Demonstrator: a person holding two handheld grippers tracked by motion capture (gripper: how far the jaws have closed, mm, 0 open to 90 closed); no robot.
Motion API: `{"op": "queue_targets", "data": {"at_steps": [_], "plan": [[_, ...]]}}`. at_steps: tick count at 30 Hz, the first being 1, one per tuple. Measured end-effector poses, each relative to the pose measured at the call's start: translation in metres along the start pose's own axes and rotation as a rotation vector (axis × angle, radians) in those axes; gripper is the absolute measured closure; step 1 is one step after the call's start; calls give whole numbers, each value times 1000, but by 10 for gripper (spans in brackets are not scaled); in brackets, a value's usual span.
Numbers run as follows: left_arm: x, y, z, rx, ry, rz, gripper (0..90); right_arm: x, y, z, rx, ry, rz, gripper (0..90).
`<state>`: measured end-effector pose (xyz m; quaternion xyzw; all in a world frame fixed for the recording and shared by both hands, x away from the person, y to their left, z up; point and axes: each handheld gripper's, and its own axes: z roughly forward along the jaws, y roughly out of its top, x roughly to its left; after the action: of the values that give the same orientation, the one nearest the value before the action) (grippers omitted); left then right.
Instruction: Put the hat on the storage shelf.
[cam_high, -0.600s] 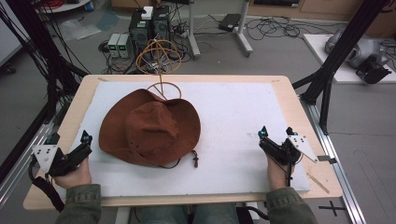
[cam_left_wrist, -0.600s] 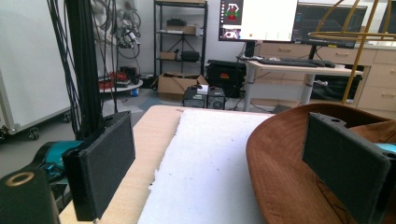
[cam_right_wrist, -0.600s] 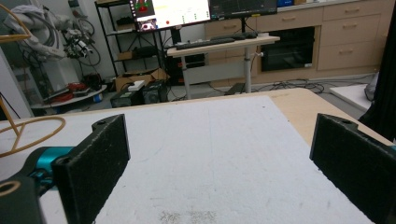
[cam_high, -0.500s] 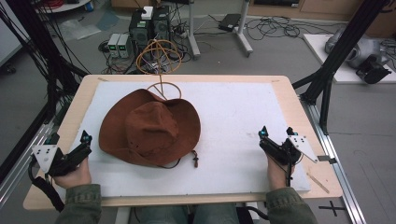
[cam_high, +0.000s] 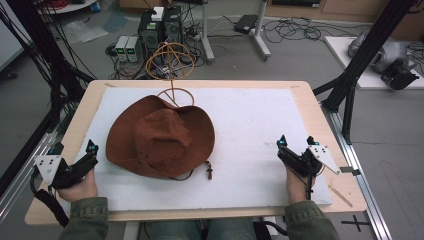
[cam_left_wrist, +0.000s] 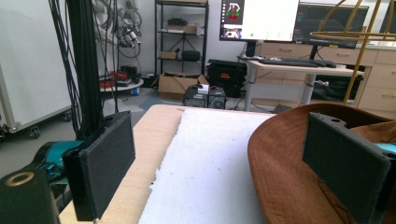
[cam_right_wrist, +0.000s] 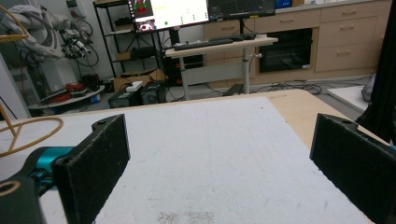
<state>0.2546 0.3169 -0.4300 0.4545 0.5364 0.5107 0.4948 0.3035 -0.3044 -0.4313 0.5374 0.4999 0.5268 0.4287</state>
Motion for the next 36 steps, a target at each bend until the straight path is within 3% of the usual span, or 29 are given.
{"op": "queue_targets", "data": {"at_steps": [4, 10, 14, 18, 21, 28, 32, 36], "plan": [[-1, 0, 0, 3, -5, 3, 101, 1, 0, 0, 1, -5, -3, 43], [-2, 0, 0, 1, -11, -2, 101, 2, 4, 1, -18, 4, -51, 42], [-2, 0, 0, -1, -16, -7, 101, 3, 8, 0, -19, 10, -35, 41], [-1, 0, -2, -1, -12, -14, 101, 12, 17, -2, -51, 48, -53, 41], [0, 1, -3, -6, -5, -20, 101, 24, 23, -2, -68, 84, -52, 41], [5, 1, -4, -9, 8, -37, 101, 60, 27, 15, -56, 164, -110, 41], [4, 1, -3, -11, 3, -37, 101, 75, 30, 24, -46, 199, -81, 41], [4, 1, -4, -10, 4, -38, 101, 108, 38, 34, -49, 266, -86, 41]]}}
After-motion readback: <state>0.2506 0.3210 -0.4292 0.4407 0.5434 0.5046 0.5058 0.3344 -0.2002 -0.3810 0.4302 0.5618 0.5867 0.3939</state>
